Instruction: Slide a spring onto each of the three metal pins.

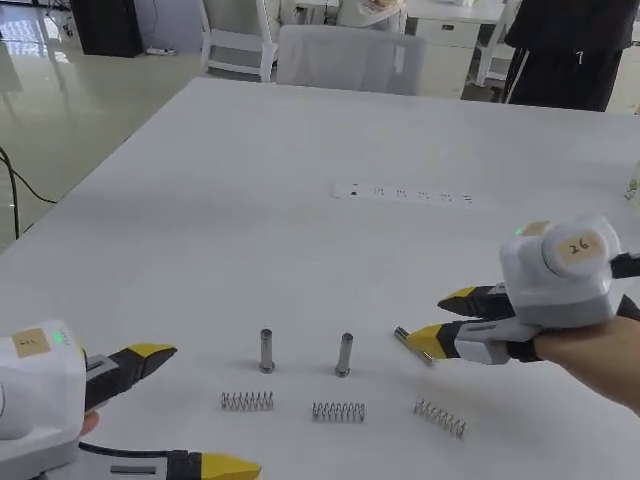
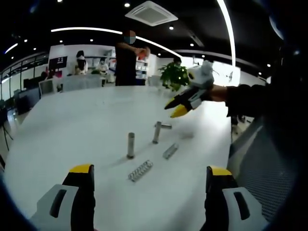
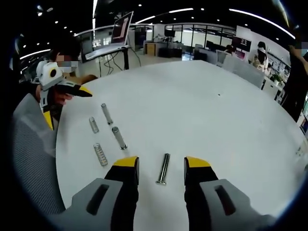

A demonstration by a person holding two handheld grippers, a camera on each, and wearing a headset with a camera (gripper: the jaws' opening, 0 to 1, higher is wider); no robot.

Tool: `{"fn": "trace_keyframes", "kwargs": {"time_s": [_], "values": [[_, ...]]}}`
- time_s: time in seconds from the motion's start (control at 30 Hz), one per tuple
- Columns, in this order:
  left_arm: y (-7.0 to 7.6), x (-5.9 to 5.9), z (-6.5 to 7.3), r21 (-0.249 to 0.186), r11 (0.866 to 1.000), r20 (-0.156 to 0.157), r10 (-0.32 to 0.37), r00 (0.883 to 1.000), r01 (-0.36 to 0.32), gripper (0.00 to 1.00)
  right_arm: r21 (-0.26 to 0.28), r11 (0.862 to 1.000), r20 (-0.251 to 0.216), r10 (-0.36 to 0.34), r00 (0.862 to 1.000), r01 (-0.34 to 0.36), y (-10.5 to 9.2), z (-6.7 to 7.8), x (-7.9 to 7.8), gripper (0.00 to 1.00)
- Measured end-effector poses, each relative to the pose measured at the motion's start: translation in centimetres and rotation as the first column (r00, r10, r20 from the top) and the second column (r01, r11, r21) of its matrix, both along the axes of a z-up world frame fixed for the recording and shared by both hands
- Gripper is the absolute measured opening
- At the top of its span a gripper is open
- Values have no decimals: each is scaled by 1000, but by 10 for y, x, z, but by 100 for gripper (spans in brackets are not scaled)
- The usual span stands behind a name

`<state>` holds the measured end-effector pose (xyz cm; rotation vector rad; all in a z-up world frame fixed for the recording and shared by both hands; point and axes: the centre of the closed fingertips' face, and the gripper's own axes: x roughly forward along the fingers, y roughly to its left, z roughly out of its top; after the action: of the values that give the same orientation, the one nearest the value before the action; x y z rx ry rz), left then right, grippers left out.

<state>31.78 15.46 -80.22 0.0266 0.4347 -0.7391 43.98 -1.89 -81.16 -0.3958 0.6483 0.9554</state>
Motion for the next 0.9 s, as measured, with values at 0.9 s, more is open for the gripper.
{"fn": "trace_keyframes", "kwargs": {"time_s": [0.9], "values": [[0,0,-1,-4,1000,-4,3,1000,-3,92,-197,979,-124,-84,989,59,10,-49,23,11]]}}
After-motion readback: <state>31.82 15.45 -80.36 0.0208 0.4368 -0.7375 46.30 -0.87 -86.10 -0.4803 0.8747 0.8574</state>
